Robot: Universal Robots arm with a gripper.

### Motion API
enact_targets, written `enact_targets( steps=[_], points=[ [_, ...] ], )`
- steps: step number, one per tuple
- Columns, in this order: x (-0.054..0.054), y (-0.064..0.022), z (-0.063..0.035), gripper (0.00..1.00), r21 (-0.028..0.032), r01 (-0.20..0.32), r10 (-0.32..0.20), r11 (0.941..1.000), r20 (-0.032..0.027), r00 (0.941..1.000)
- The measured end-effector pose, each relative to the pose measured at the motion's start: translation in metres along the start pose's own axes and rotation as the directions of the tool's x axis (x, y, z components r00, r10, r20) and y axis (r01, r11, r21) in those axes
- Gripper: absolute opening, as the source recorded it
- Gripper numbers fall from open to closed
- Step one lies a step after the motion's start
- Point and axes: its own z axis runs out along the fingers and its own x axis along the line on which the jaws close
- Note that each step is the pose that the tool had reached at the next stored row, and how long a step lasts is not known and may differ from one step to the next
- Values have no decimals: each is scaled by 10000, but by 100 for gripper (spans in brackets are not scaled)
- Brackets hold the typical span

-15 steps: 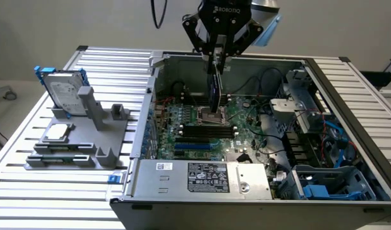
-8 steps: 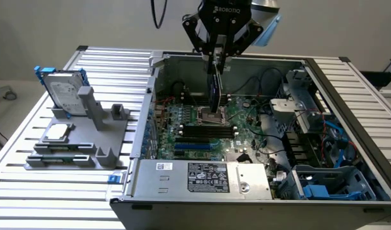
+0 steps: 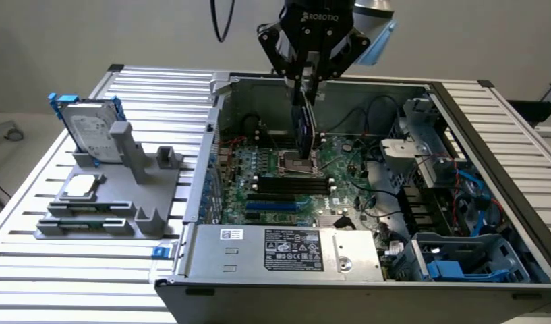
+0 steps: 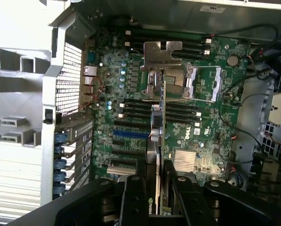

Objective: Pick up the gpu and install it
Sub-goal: 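Insert the gpu into the slot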

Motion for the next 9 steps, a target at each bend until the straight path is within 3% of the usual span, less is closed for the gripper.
enact_targets(
  steps=[5, 9],
  points=[
    [-2, 2, 47, 26, 46, 911, -912, 9958, 43, 9958],
    [-4, 4, 88, 26, 86, 1635, -1635, 9865, 76, 9865]
  ],
)
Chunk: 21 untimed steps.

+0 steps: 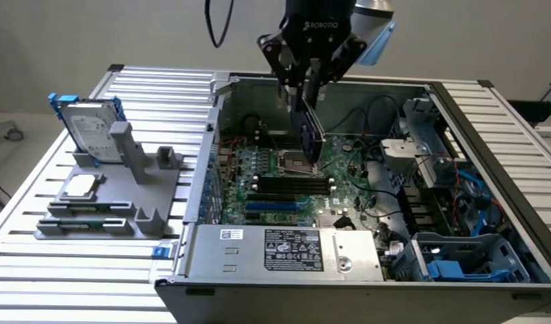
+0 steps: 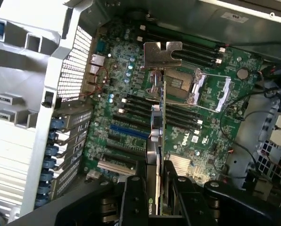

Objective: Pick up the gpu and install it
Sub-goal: 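Insert the gpu into the slot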

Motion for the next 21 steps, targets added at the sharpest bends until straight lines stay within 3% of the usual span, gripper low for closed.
enact_targets(
  steps=[6, 11, 16, 21],
  points=[
    [-3, 3, 62, 26, 52, 1089, -1090, 9940, 63, 9940],
    [-5, 5, 111, 26, 104, 1975, -1976, 9802, 104, 9802],
    [-8, 7, 153, 26, 150, 2860, -2862, 9581, 149, 9581],
    [-9, 8, 172, 26, 157, 3714, -3717, 9284, 237, 9281]
  ],
)
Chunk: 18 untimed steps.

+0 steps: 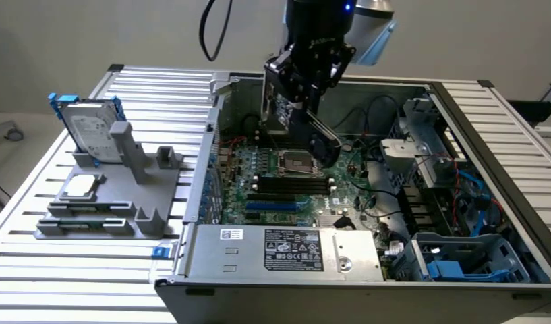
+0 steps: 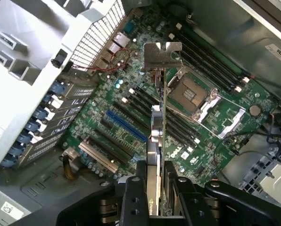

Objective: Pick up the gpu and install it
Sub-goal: 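Insert the gpu into the slot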

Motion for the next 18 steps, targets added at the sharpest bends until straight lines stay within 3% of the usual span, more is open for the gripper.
enact_targets(
  steps=[5, 9, 14, 18],
  points=[
    [0, 1, 15, 26, 20, 896, -896, 9960, 59, 9960],
    [0, 1, 23, 26, 56, 1623, -1624, 9867, 87, 9867],
    [-1, 1, 33, 26, 108, 2500, -2501, 9682, 127, 9681],
    [-1, 2, 41, 26, 147, 3205, -3207, 9471, 152, 9471]
  ],
)
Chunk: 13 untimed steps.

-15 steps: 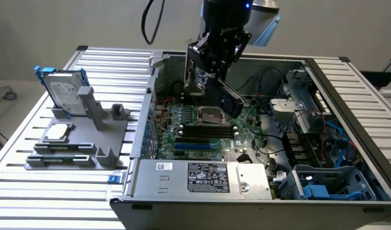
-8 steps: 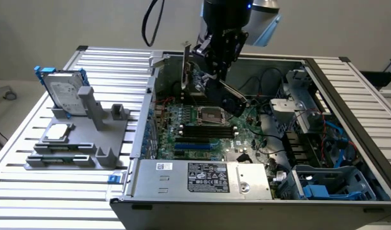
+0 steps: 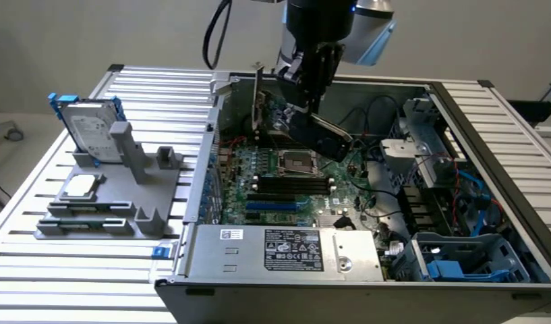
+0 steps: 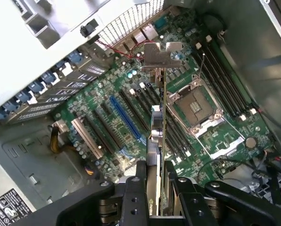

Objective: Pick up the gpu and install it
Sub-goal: 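Insert the gpu into the slot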

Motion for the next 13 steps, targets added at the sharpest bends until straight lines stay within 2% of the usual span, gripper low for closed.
enact_targets(
  steps=[4, 7, 10, 13],
  points=[
    [0, 0, 9, 26, 27, 728, -728, 9973, 30, 9973],
    [-1, 1, 17, 26, 48, 1270, -1270, 9919, 52, 9919],
    [-1, 1, 28, 26, 71, 1801, -1801, 9836, 72, 9836],
    [-1, 2, 40, 26, 94, 2344, -2345, 9721, 91, 9721]
  ],
)
